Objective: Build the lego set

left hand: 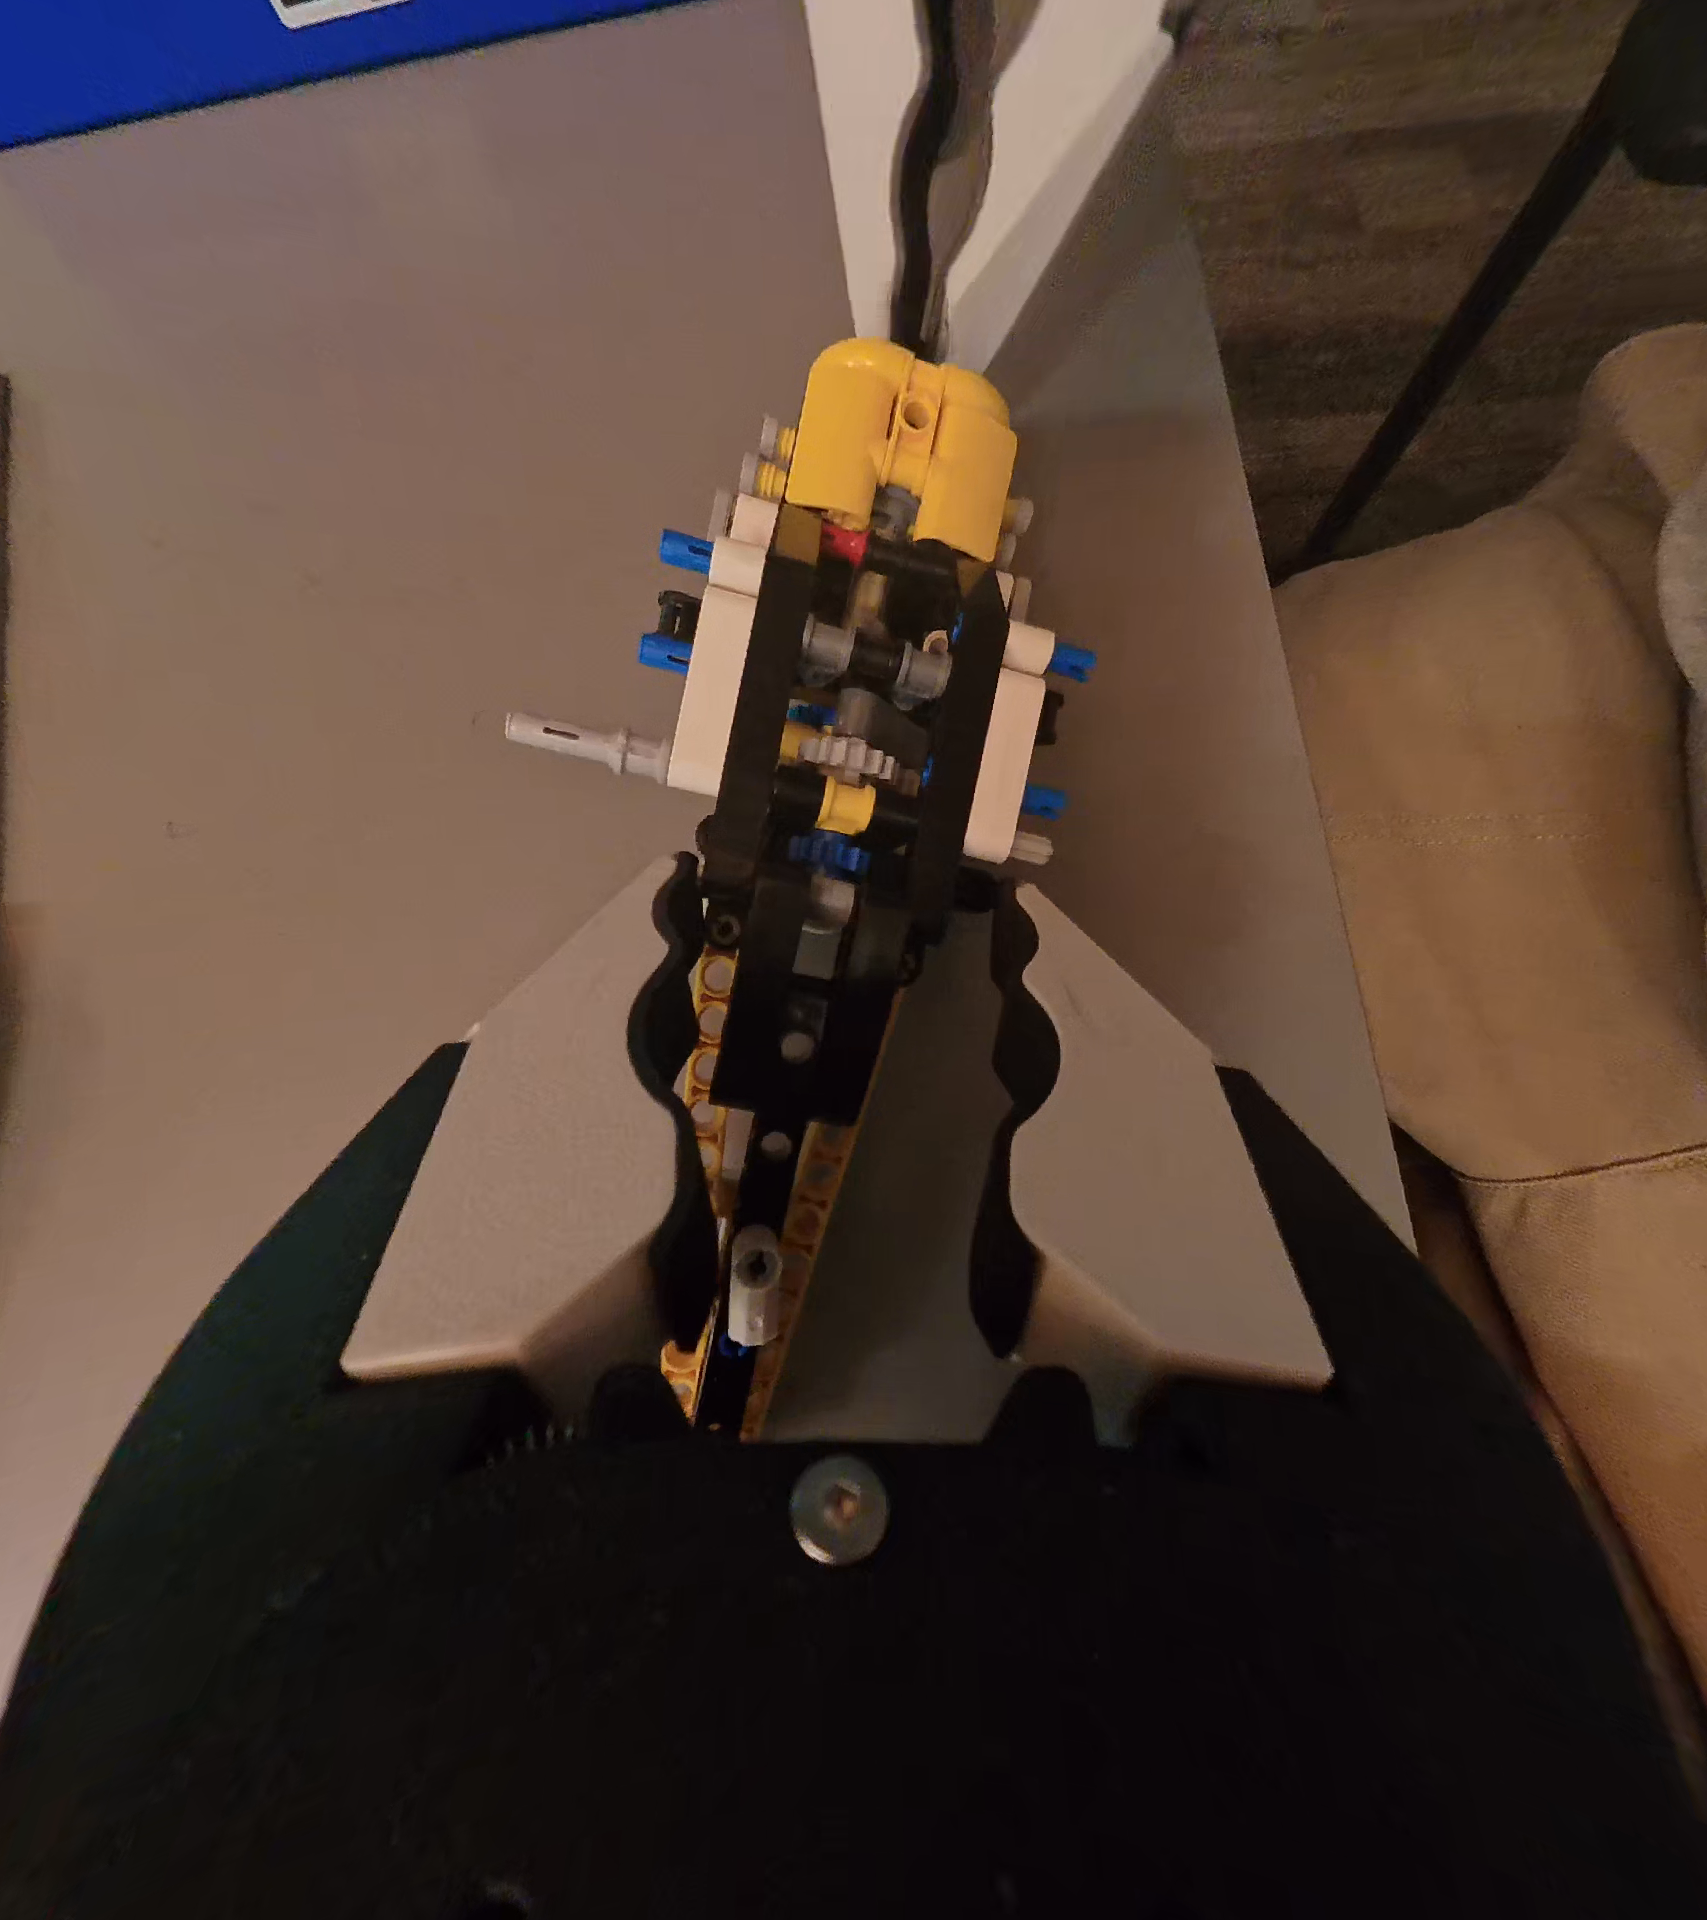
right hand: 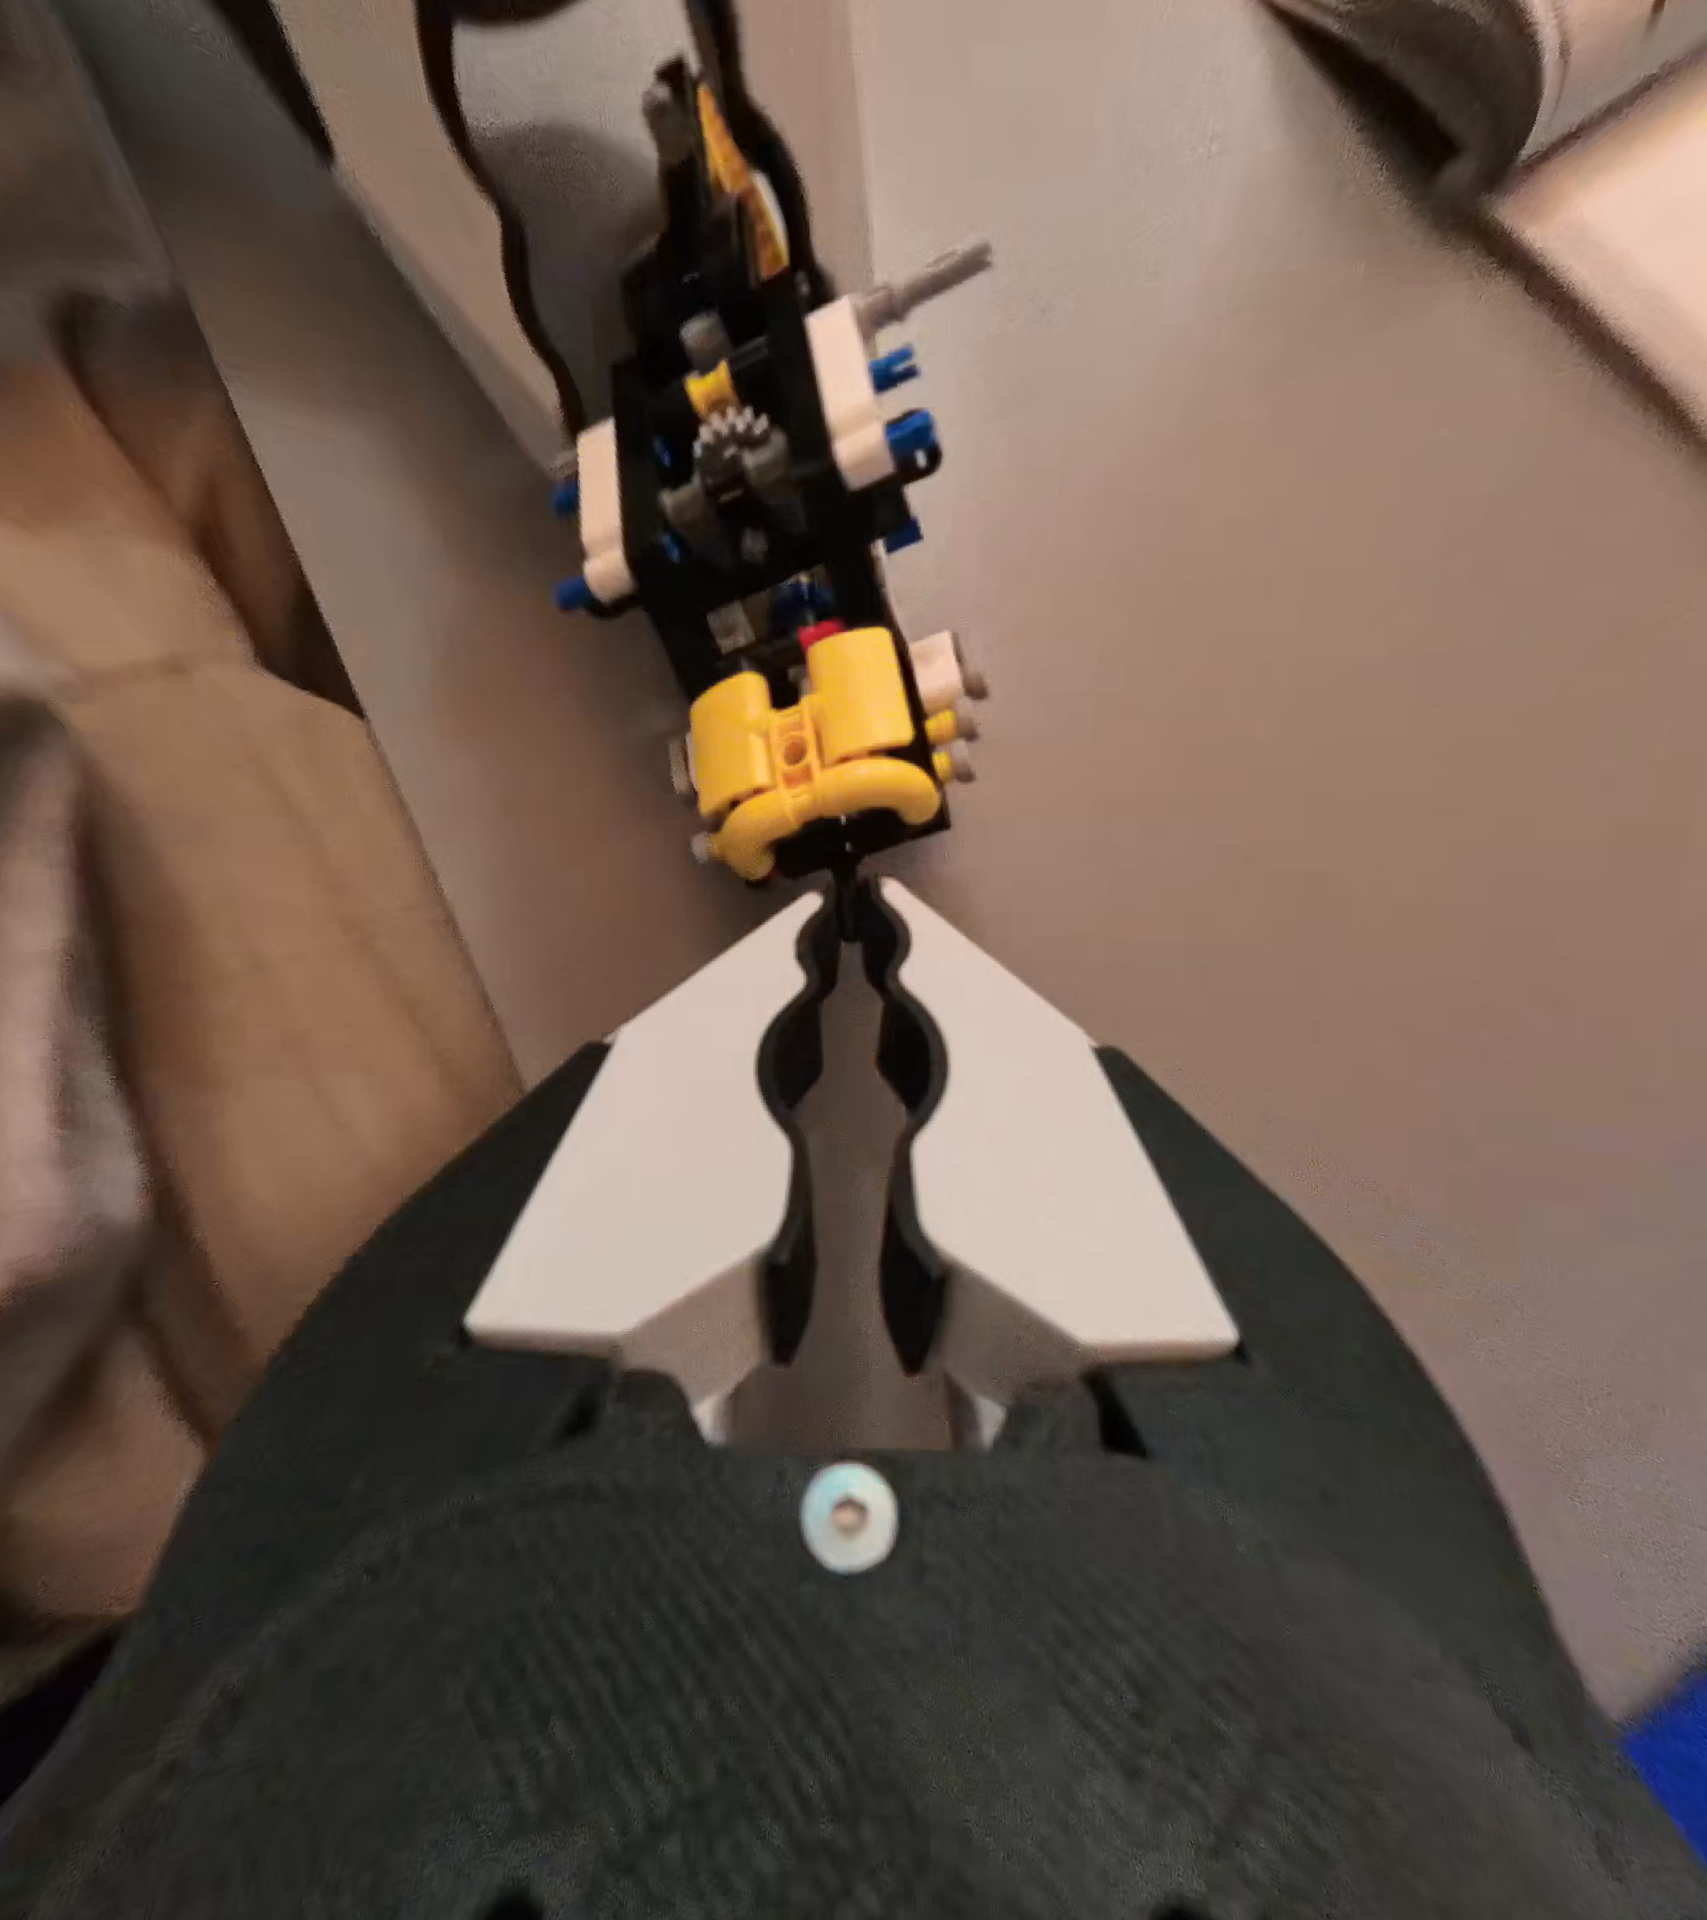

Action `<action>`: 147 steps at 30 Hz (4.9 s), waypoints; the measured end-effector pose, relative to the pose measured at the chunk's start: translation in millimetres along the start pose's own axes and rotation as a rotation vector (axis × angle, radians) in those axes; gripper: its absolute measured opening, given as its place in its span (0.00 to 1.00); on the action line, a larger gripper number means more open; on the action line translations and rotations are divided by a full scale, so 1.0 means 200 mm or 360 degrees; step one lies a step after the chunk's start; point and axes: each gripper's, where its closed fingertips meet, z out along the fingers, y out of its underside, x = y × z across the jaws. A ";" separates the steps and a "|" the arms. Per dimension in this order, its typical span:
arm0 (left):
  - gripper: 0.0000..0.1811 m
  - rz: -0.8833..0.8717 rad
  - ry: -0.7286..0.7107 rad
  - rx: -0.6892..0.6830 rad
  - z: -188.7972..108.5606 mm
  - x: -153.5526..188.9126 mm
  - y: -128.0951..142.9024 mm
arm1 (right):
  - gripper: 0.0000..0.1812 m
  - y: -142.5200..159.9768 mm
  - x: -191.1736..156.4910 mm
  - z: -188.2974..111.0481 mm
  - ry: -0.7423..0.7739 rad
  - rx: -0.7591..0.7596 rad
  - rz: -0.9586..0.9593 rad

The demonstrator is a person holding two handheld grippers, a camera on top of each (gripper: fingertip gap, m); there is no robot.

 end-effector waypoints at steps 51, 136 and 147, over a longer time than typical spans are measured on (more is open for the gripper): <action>0.30 -0.0008 0.0018 0.0025 0.00 0.00 0.00 | 0.02 -0.02 0.04 -0.04 0.0482 0.0265 -0.0991; 0.34 0.0187 -0.0198 -0.0007 0.02 -0.04 -0.01 | 0.01 0.03 0.03 -0.02 -0.0515 0.0382 0.0646; 0.32 0.0198 -0.0223 -0.0017 0.03 -0.06 0.00 | 0.01 0.01 0.05 -0.02 -0.0483 0.0396 0.0634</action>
